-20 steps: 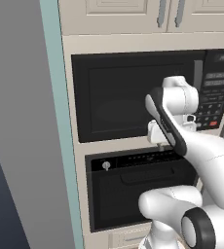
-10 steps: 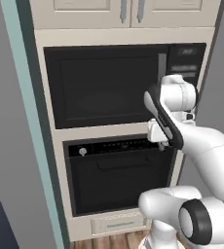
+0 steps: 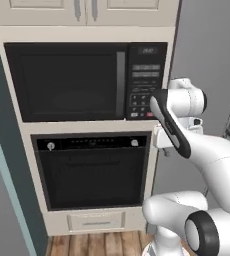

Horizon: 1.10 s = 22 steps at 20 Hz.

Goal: Take the baked cake out of the oven and place it on the plate for cooling. Then close the oven door.

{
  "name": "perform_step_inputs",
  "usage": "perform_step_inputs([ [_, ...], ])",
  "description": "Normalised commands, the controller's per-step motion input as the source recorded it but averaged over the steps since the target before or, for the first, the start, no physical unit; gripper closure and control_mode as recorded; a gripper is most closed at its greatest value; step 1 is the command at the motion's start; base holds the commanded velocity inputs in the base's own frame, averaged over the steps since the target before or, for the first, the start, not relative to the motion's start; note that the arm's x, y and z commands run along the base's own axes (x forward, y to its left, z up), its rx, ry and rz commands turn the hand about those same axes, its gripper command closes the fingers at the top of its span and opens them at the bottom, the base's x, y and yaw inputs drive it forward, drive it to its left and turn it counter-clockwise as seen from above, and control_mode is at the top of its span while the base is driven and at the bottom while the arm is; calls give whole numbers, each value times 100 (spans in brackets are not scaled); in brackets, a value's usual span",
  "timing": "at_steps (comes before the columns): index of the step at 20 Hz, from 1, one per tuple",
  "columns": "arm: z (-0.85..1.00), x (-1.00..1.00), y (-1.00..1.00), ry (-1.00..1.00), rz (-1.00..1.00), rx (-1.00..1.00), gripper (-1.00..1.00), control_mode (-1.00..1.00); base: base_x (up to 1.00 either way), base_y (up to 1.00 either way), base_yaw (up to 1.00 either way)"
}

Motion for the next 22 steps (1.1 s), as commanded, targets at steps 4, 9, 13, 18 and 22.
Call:
perform_step_inputs([
  [4, 0, 0, 0, 0, 0, 0, -100, 100, 1, -52, 32],
  [9, 0, 0, 0, 0, 0, 0, -100, 100, 30, -24, 39],
  [13, 0, 0, 0, 0, 0, 0, -100, 100, 38, -36, 38],
  [18, 0, 0, 0, 0, 0, 0, -100, 100, 17, -60, 32],
  [22, 0, 0, 0, 0, 0, 0, -100, 100, -8, -49, 23],
])
